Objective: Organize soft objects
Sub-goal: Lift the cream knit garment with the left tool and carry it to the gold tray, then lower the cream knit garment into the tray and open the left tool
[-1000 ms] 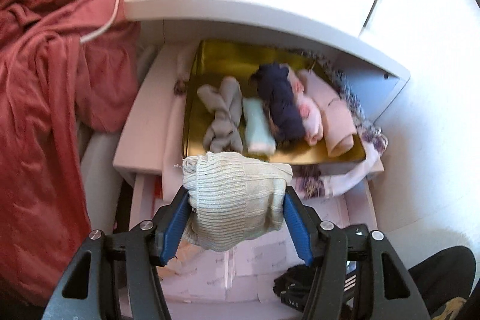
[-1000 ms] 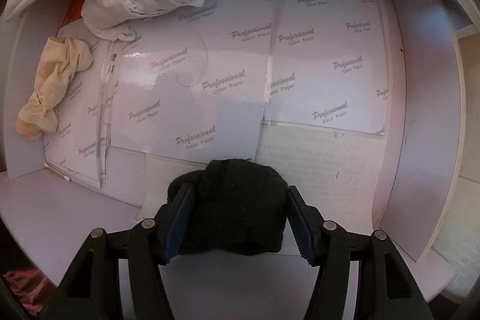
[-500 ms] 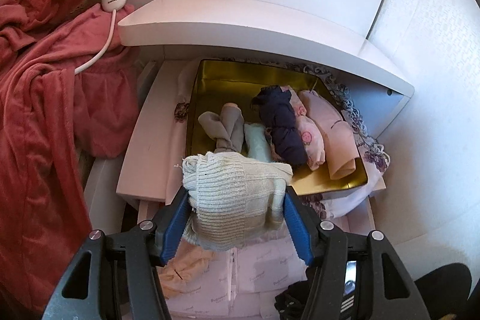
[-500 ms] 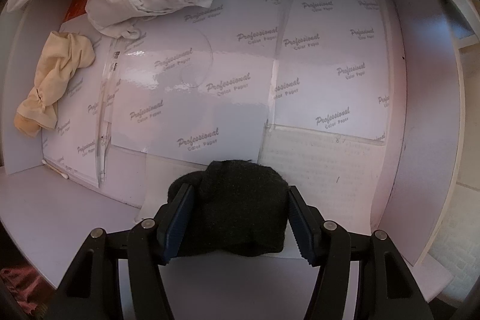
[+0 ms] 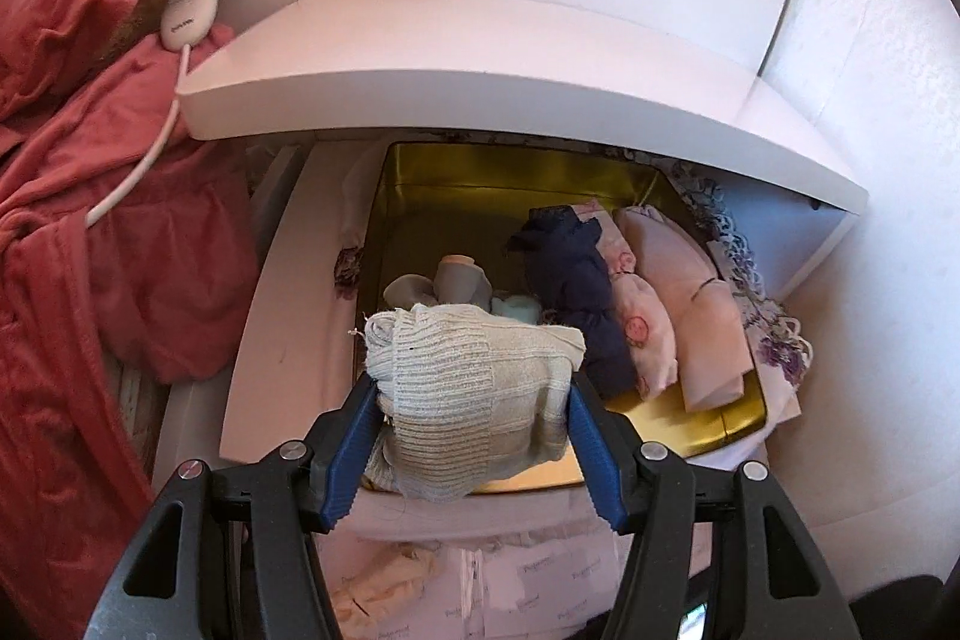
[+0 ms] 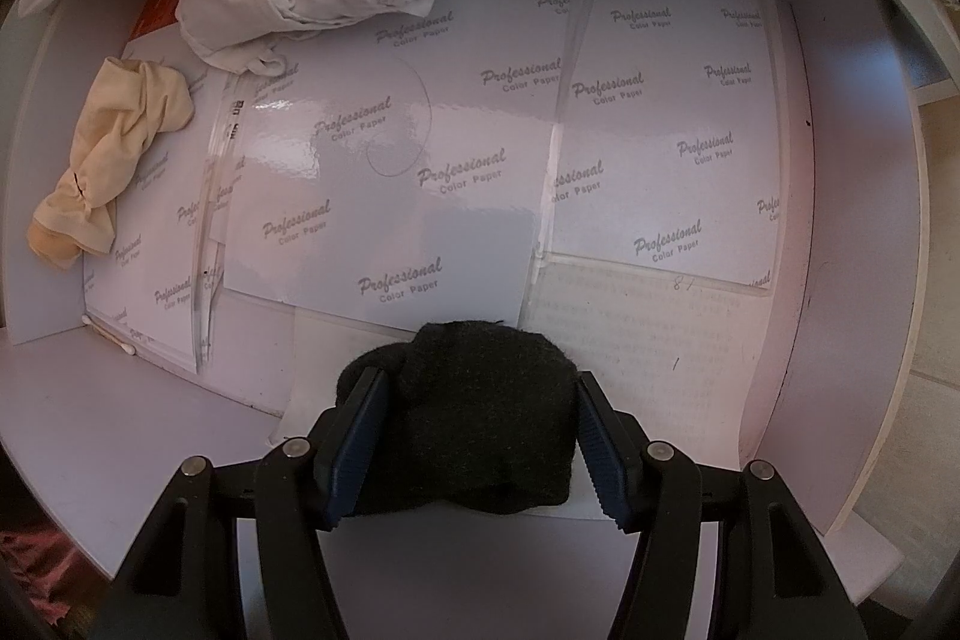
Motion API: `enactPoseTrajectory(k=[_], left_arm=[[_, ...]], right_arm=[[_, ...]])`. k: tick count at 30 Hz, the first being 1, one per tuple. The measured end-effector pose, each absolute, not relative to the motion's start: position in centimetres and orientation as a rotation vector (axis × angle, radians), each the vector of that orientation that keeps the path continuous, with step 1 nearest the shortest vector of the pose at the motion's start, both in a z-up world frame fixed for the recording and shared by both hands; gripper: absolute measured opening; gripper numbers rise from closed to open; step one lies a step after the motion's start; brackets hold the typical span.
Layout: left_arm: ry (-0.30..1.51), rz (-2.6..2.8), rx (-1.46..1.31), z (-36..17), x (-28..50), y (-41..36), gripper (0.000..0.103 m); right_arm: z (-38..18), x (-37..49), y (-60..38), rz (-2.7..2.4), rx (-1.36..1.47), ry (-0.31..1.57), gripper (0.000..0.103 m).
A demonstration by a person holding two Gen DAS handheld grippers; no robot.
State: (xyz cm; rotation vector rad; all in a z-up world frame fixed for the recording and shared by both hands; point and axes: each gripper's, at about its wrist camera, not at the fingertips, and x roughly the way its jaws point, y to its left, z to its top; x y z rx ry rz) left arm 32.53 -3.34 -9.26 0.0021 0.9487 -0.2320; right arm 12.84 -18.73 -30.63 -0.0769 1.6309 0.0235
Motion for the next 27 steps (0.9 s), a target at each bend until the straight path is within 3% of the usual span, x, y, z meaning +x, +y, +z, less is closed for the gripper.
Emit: enactPoseTrajectory(k=[17,27], left_arm=[[1.057,-0.227,-0.078,-12.4,39.3,-4.6,0.062],[1.071,-0.256,-0.104,-13.1,39.0,-4.1,0.065]], right_arm=[[-30.6,12.8,-18.6,0.027,-0.084,1.630,0.062],[-30.6,12.8,-18.2,0.028,-0.086,1.632,0.062]])
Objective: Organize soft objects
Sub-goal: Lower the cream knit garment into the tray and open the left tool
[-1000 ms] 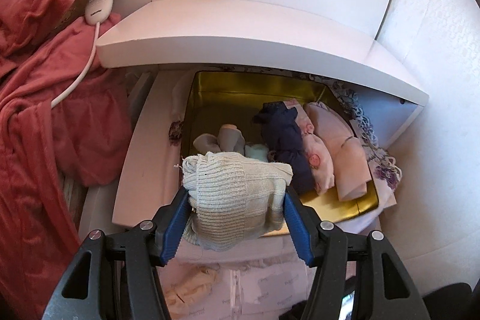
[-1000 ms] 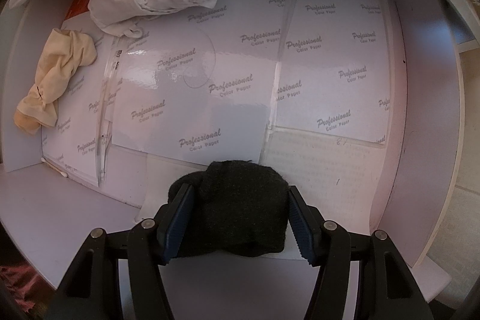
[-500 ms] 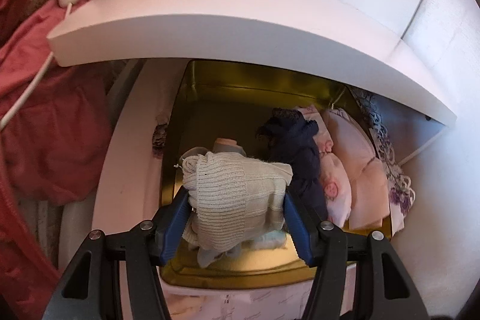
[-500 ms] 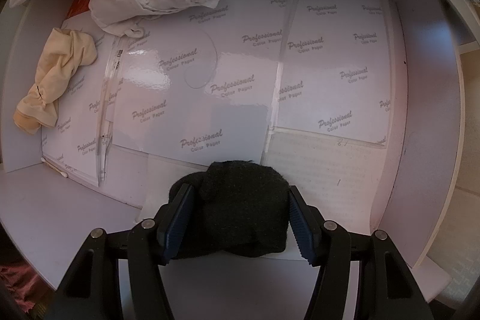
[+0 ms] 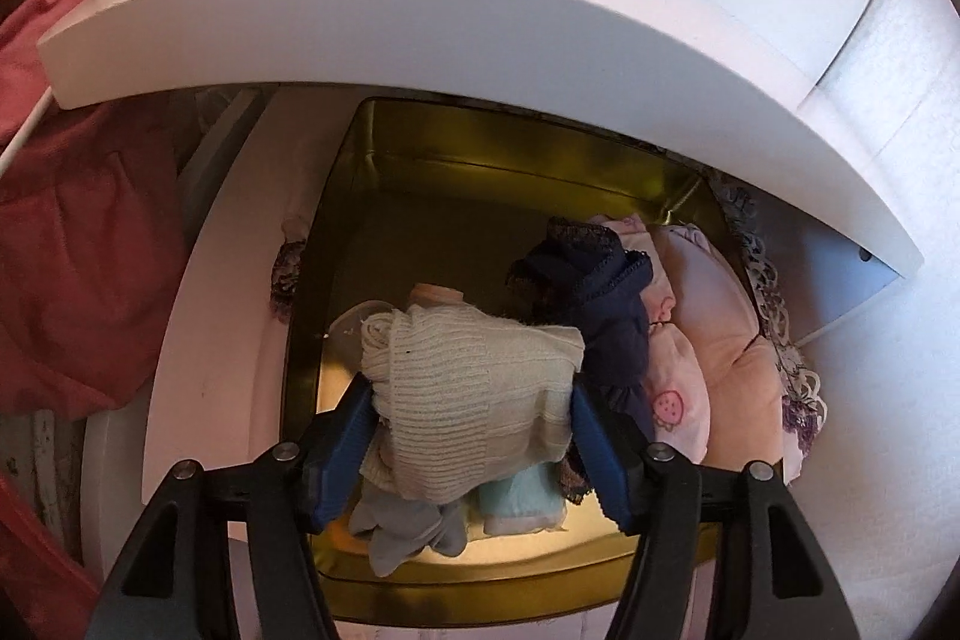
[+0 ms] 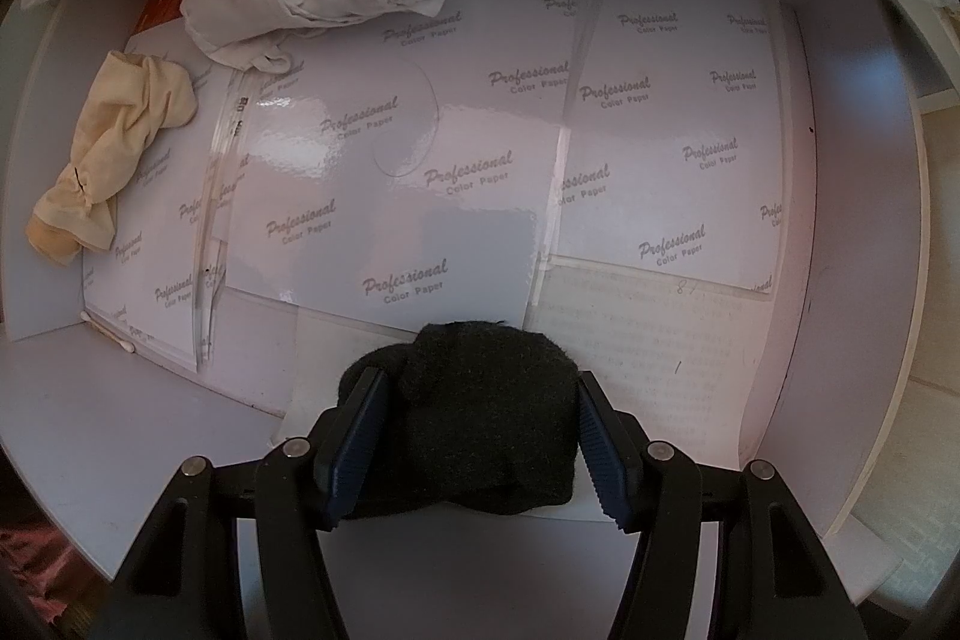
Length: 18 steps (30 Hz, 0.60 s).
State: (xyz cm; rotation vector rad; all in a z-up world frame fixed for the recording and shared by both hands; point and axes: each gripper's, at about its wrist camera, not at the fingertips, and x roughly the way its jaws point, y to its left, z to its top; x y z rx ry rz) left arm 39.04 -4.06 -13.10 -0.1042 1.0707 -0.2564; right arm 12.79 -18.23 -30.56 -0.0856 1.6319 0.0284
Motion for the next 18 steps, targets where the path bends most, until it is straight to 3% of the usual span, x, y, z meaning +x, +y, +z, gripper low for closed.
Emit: enactPoseTrajectory(k=[18], left_arm=[[1.075,-0.277,-0.145,-12.3,37.4,-1.3,0.067]], right_arm=[[-30.4,12.7,-17.7,0.032,-0.104,1.627,0.063]])
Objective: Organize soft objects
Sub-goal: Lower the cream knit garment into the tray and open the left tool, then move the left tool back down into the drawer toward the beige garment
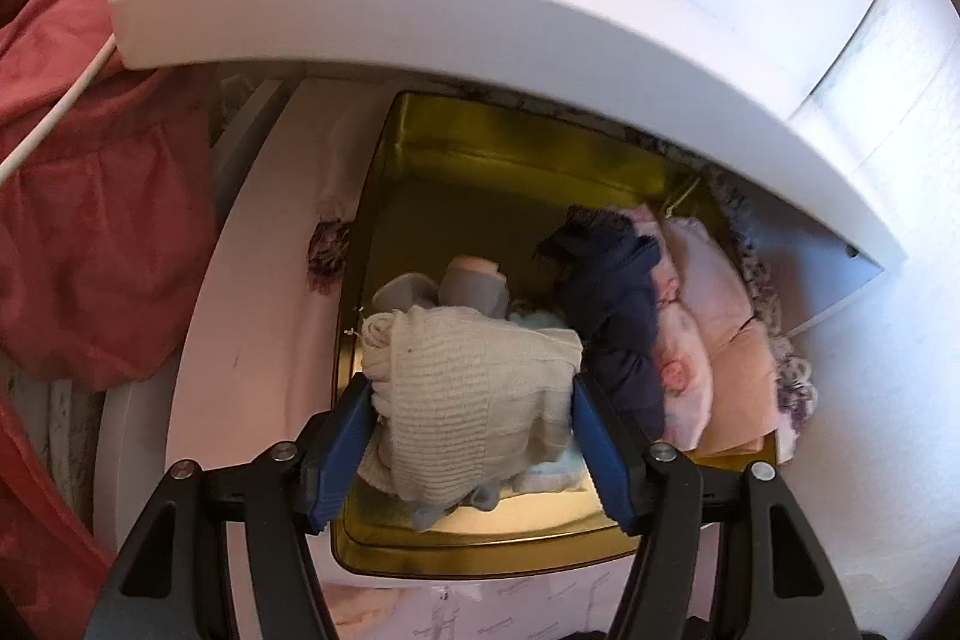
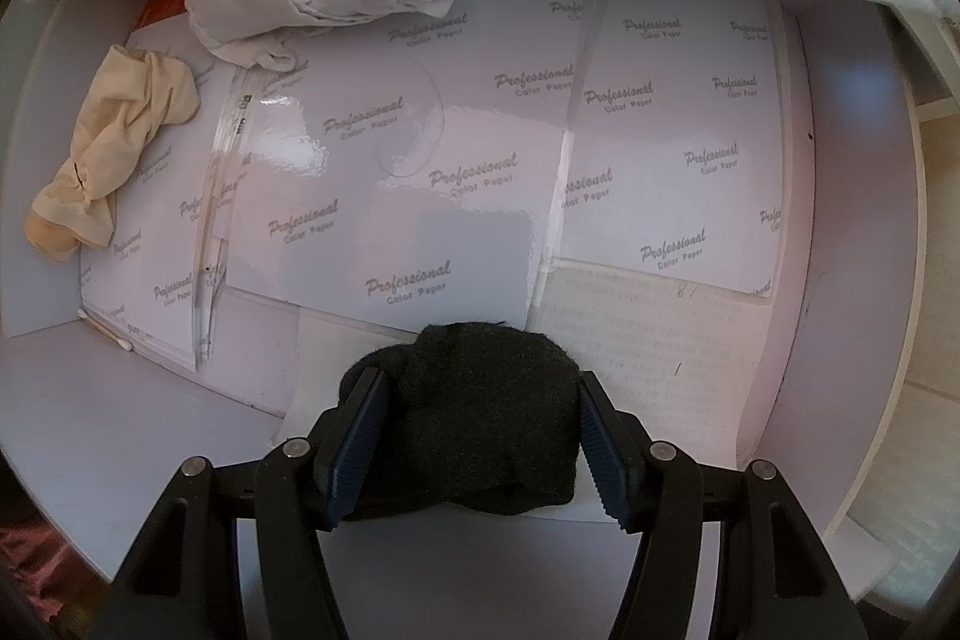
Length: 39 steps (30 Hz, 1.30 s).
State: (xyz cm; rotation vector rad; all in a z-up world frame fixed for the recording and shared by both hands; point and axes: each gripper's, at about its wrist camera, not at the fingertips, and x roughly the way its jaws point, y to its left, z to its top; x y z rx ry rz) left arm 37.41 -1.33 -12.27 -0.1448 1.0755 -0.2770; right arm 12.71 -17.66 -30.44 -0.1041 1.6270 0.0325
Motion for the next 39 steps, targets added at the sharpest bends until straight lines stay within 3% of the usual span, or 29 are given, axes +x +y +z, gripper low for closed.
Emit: enactPoseTrajectory(k=[2,12,16,20,30,39], left_arm=[[1.072,-0.283,-0.151,-12.1,37.2,-1.0,0.075],[1.019,-0.281,-0.154,-10.1,35.3,0.9,0.077],[1.041,-0.300,-0.146,-10.0,33.9,1.2,0.057],[1.089,-0.323,-0.116,-11.6,33.3,0.4,0.046],[1.169,-0.277,-0.067,-15.0,36.6,-1.4,0.045],[1.157,-0.267,-0.074,-14.5,38.6,-2.1,0.045]], right_arm=[[-30.4,12.7,-17.6,0.033,-0.106,1.629,0.064],[-30.3,12.9,-17.6,0.033,-0.105,1.631,0.064],[-30.4,12.8,-17.5,0.031,-0.112,1.630,0.064],[-30.3,12.8,-17.4,0.030,-0.113,1.628,0.064],[-30.3,12.7,-17.2,0.034,-0.118,1.627,0.063],[-30.3,12.8,-17.3,0.037,-0.113,1.630,0.063]])
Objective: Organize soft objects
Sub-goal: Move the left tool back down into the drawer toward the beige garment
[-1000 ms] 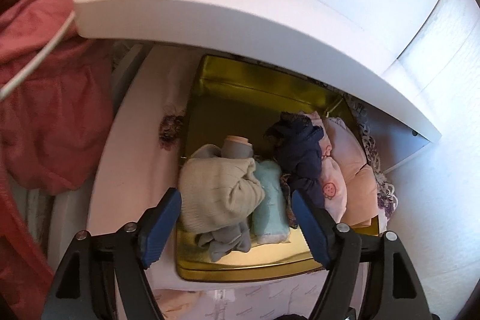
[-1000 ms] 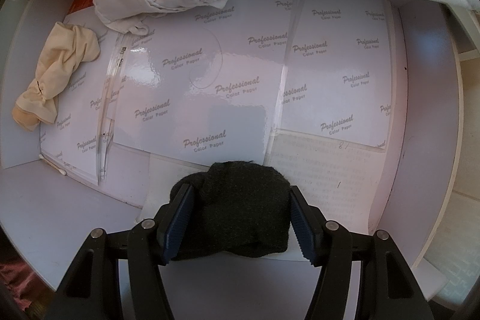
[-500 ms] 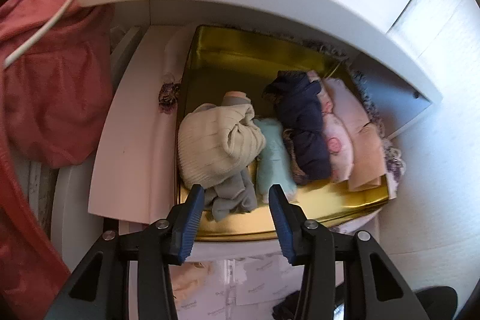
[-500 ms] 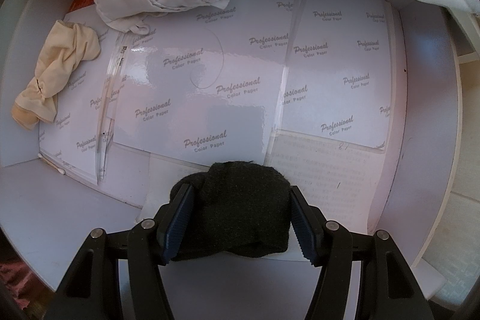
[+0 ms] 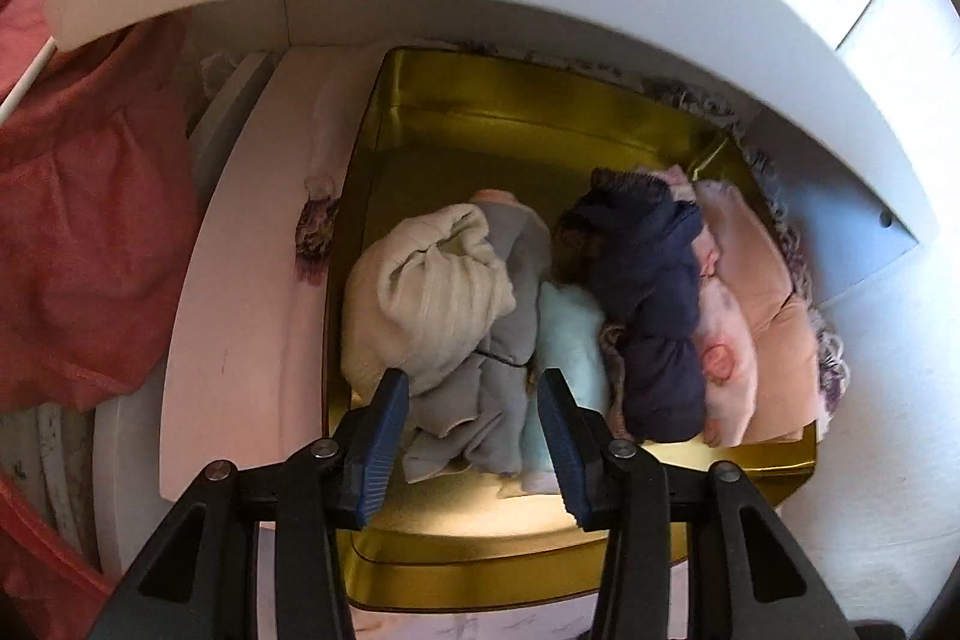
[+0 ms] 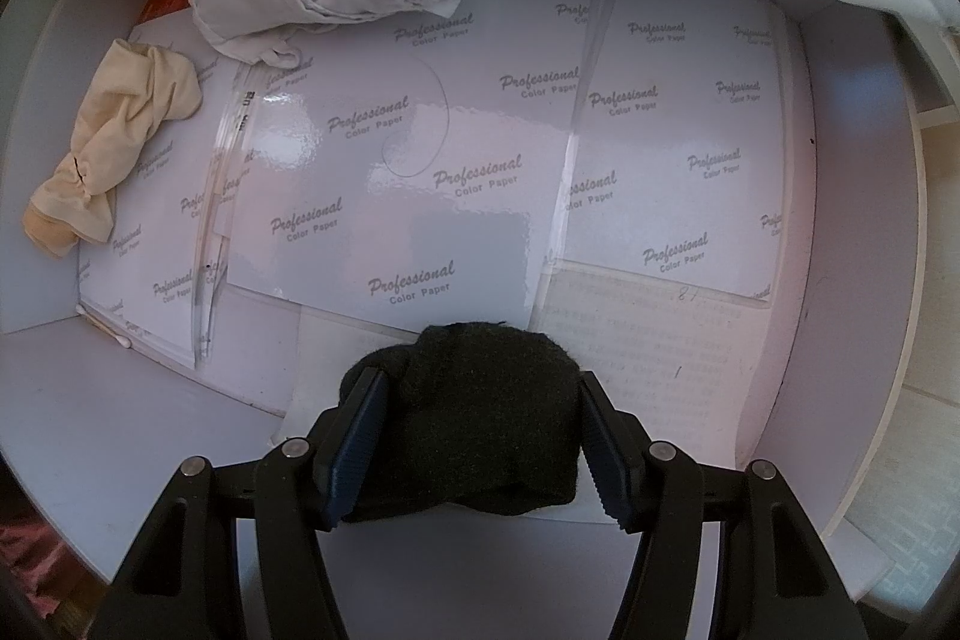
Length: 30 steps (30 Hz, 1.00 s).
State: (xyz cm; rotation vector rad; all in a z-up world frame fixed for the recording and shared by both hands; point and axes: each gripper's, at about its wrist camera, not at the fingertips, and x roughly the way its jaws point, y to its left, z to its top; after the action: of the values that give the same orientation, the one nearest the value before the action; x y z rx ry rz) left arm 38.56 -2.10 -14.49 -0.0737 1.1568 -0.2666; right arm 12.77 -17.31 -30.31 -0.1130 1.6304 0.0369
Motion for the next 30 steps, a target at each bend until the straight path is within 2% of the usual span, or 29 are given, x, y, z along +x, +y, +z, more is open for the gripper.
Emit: enactPoseTrajectory(k=[6,8,10,30], left_arm=[[1.134,-0.271,-0.090,-13.7,36.7,-1.5,0.049],[1.128,-0.273,-0.096,-13.5,36.1,-1.3,0.057],[1.122,-0.274,-0.101,-13.3,35.5,-1.1,0.060],[1.097,-0.259,-0.129,-11.6,27.0,0.5,0.060]], right_arm=[[-30.3,12.8,-17.3,0.035,-0.113,1.630,0.063],[-30.3,12.8,-17.3,0.035,-0.114,1.629,0.063],[-30.3,12.8,-17.3,0.035,-0.115,1.628,0.063],[-30.3,12.6,-16.7,0.032,-0.134,1.619,0.063]])
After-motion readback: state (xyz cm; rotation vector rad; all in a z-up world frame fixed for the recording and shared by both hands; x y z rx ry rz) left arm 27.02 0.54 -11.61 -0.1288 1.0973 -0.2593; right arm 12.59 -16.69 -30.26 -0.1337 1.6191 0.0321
